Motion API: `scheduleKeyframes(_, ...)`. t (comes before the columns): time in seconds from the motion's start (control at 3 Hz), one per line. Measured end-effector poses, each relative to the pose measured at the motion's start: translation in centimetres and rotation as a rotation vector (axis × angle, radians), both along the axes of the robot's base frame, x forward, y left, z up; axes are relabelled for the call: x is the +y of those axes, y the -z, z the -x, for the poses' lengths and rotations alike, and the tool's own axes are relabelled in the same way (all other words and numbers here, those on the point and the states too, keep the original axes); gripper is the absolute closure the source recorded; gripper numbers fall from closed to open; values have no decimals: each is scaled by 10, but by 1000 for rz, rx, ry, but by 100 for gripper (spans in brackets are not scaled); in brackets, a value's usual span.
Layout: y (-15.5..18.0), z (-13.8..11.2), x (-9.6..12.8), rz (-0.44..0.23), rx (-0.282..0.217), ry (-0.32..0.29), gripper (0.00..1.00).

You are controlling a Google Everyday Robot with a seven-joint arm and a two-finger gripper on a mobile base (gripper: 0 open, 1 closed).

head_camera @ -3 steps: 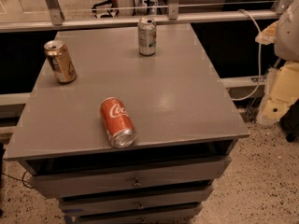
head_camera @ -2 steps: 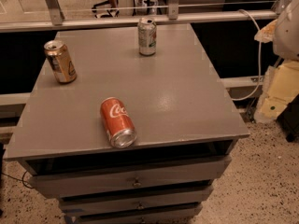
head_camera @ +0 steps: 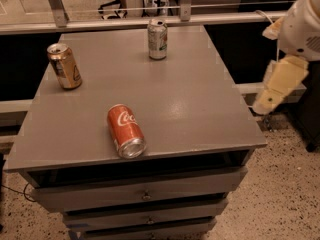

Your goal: Move 7up can near orange can

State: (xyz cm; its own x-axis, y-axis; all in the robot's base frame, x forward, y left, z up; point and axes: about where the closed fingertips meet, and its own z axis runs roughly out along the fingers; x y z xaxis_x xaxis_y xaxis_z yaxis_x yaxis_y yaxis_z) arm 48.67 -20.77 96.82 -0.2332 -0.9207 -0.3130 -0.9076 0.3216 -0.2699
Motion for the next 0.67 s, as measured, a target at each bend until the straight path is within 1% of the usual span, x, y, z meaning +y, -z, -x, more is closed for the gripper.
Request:
scheduleKeyframes(0.33, 13, -74, 17, -169, -62, 51, 0)
scheduleKeyframes(0.67, 25, -131, 33, -337, -81, 98, 0)
